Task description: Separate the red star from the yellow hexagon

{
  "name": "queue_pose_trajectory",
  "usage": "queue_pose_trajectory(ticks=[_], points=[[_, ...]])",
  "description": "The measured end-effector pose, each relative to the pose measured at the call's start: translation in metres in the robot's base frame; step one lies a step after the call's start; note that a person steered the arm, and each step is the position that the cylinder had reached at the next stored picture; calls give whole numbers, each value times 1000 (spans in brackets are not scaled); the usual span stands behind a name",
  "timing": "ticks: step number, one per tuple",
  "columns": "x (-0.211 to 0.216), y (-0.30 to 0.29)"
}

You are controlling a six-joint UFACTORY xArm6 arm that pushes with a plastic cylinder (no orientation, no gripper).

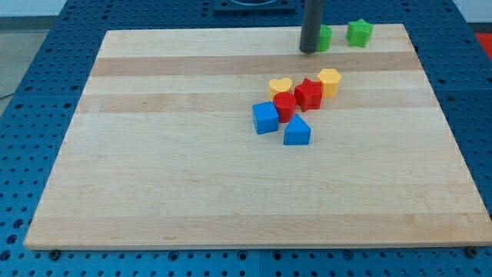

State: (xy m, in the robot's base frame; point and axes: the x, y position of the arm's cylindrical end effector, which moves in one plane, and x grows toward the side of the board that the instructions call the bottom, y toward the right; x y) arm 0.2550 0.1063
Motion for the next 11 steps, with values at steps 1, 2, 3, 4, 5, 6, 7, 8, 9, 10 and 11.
queue_pose_trajectory(ticks=[1,2,3,4,5,6,7,8,9,10,11], points=[[-4,20],[9,22],[30,55],[54,103],[110,107],[151,55],[135,-13],[86,-29],[82,-29],[109,-27],[135,-13]])
